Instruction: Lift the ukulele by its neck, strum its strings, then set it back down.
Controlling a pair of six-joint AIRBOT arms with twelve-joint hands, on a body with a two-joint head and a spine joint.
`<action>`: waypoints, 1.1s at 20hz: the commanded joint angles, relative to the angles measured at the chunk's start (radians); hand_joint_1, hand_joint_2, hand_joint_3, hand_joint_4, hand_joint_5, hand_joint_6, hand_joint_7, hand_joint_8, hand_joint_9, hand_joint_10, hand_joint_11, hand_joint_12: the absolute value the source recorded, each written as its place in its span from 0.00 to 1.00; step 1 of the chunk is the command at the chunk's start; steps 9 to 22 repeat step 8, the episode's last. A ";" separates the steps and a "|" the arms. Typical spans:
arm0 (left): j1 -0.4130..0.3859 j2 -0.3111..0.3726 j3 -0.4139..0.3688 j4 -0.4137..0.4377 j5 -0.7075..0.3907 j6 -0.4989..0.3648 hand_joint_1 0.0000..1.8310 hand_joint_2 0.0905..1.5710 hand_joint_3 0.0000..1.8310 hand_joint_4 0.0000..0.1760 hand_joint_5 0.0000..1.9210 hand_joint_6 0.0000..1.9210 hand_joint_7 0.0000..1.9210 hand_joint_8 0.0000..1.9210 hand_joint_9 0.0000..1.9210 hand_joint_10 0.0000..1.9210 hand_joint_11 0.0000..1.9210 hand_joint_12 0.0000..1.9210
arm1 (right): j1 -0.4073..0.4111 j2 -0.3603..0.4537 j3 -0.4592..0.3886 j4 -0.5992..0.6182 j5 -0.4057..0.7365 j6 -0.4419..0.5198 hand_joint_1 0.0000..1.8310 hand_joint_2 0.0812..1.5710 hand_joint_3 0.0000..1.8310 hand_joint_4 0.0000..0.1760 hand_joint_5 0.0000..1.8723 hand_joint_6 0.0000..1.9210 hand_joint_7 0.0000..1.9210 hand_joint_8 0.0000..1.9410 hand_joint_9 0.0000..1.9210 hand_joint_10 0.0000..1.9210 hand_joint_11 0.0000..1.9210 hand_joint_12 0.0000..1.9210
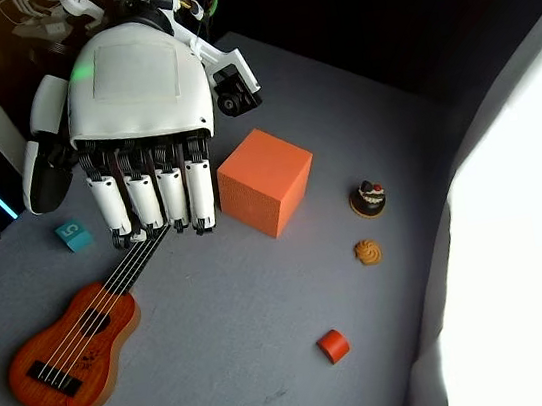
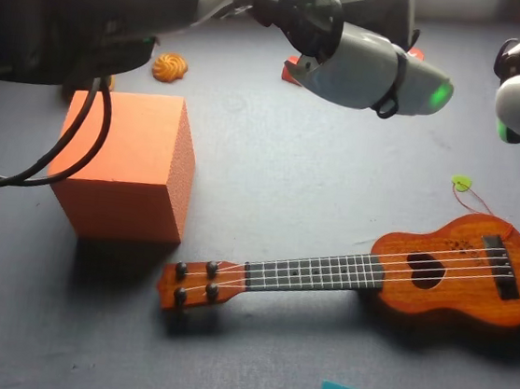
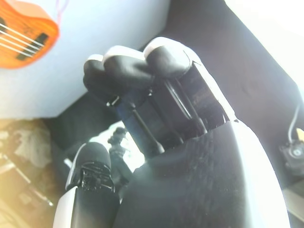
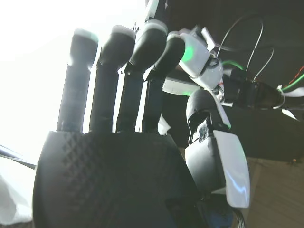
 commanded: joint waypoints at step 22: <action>-0.023 0.008 0.021 0.006 -0.001 -0.031 0.01 0.83 0.00 0.00 0.50 0.44 0.59 0.52 0.57 0.72 0.45 0.95 | 0.009 0.006 -0.001 0.005 0.121 -0.046 0.00 0.86 0.00 0.00 0.41 0.62 0.51 0.66 0.46 0.86 0.32 1.00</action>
